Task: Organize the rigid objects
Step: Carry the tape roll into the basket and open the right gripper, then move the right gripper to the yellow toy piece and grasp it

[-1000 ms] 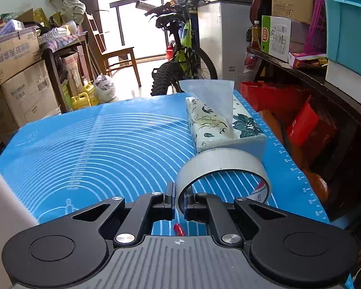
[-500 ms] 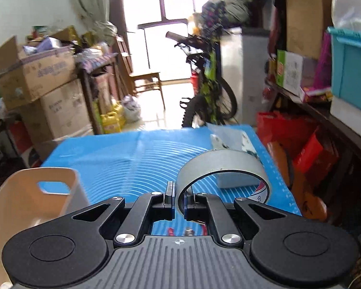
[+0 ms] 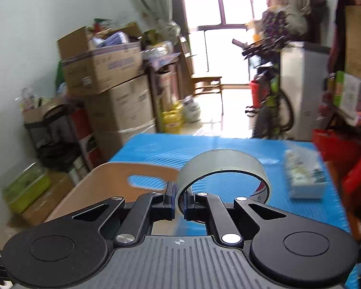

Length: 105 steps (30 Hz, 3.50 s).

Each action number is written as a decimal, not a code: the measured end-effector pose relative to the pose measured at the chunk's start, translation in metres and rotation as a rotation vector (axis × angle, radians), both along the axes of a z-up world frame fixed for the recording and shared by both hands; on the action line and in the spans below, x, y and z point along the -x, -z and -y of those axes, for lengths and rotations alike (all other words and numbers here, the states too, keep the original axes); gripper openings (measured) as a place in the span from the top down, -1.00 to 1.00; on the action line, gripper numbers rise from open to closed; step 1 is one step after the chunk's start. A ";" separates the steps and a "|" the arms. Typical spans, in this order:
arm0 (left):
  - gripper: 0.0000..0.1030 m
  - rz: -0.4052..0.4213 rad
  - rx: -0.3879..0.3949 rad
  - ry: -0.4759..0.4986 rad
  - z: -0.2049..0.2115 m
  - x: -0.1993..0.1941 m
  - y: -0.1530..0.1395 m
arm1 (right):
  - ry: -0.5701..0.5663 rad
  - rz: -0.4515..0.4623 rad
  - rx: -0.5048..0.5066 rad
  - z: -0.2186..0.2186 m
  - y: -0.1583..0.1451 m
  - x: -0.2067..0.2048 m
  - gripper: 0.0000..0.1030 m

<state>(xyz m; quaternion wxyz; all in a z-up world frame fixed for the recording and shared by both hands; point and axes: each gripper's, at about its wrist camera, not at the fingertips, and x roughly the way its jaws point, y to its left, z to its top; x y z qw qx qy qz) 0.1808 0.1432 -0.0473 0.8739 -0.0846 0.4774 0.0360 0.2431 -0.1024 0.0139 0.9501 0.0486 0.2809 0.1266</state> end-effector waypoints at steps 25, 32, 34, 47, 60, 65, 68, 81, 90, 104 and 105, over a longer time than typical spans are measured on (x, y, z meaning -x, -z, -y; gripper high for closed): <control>0.88 -0.004 0.011 0.009 -0.002 -0.001 0.000 | -0.207 -0.346 0.033 -0.088 0.075 -0.019 0.62; 0.88 -0.004 0.010 0.007 -0.002 -0.002 -0.001 | -0.186 -0.359 -0.024 -0.070 0.069 -0.017 0.03; 0.88 -0.004 0.011 0.007 -0.002 -0.002 -0.001 | -0.192 -0.333 -0.031 -0.065 0.061 -0.014 -0.03; 0.88 -0.004 0.011 0.006 -0.002 -0.002 -0.002 | -0.045 -0.149 0.014 0.020 0.019 0.006 -0.34; 0.88 -0.004 0.011 0.005 -0.003 -0.002 -0.002 | 0.095 -0.215 0.156 0.082 0.079 -0.005 -0.34; 0.88 -0.004 0.012 0.004 -0.003 -0.001 -0.001 | 0.146 -0.258 0.156 0.092 0.103 -0.017 -0.34; 0.88 -0.004 0.014 0.004 -0.003 -0.001 -0.001 | 0.164 -0.267 0.175 0.096 0.114 -0.027 -0.34; 0.88 -0.007 0.009 0.002 -0.002 -0.002 0.000 | 0.142 -0.227 0.240 0.089 0.133 -0.045 -0.07; 0.88 -0.006 0.006 0.002 -0.001 -0.002 0.001 | 0.128 -0.185 0.245 0.094 0.133 -0.037 0.14; 0.88 -0.007 0.013 0.001 -0.001 -0.002 0.002 | 0.077 -0.187 0.314 0.080 0.139 -0.036 0.33; 0.88 -0.007 0.013 0.001 -0.001 -0.002 0.002 | 0.075 -0.203 0.316 0.080 0.141 -0.039 0.34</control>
